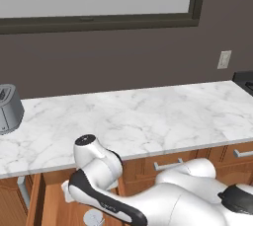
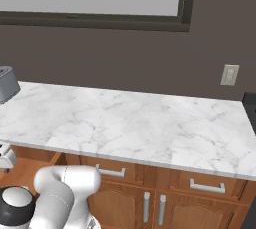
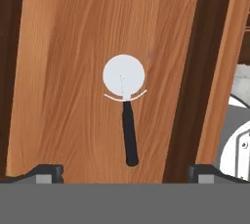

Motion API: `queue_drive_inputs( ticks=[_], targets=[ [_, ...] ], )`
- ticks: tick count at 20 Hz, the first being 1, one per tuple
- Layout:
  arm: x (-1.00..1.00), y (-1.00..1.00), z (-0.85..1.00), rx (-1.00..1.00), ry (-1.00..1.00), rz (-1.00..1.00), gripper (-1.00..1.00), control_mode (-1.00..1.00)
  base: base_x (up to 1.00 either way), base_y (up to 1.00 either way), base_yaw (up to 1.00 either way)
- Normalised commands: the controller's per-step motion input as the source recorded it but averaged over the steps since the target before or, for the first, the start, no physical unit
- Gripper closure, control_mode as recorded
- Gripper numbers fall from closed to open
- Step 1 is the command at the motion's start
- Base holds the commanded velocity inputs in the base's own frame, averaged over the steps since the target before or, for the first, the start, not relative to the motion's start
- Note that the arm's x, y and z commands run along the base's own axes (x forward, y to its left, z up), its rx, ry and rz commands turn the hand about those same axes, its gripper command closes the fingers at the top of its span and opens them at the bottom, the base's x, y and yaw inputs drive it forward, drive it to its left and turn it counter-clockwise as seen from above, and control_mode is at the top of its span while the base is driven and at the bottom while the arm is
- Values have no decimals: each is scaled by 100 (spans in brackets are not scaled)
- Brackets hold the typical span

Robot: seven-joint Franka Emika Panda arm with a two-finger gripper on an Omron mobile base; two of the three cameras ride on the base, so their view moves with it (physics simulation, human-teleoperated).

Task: Take the pizza cutter from the drawer on the left and place it on the dining counter for cutting.

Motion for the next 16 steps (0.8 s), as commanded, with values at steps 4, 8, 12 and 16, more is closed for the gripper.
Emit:
queue_drive_inputs(
  ticks=[4, 8, 12, 16],
  targets=[
    [16, 0, -44, 0, 0, 2, -100, -100, 0, 0, 0],
    [15, 10, -52, 0, 0, 0, -100, -100, 0, 0, 0],
    [4, 11, -46, 0, 0, 0, -100, -100, 0, 0, 0],
    [0, 3, -32, 0, 0, 0, -100, -100, 0, 0, 0]
  ],
)
